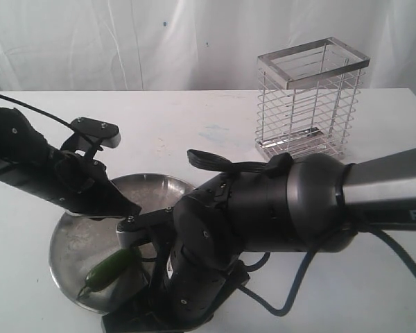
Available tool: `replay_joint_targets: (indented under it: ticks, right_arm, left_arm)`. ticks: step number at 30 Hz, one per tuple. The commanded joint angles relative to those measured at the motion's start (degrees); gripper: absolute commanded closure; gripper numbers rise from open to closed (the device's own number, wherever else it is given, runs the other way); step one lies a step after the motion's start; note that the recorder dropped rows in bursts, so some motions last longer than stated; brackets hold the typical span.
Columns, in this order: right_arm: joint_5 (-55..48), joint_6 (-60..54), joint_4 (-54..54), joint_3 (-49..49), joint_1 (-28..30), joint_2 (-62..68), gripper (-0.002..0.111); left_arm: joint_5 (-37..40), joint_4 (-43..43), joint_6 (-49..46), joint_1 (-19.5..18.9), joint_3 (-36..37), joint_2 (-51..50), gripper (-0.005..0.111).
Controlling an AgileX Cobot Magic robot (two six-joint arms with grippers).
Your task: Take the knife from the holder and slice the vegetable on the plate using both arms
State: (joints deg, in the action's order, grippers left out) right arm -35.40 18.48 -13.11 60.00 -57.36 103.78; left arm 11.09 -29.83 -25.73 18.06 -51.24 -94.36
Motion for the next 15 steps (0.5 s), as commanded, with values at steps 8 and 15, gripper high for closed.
replay_joint_targets:
  ticks: [8, 15]
  right_arm:
    - [-0.2, -0.8, 0.2, 0.0, -0.3, -0.2, 0.108]
    - [-0.7, -0.8, 0.2, 0.0, -0.3, -0.2, 0.108]
  left_arm:
    - [1.0, -3.0, 0.2, 0.4, 1.6, -4.0, 0.107]
    - [1.1, -2.1, -0.2, 0.5, 1.5, -7.2, 0.107]
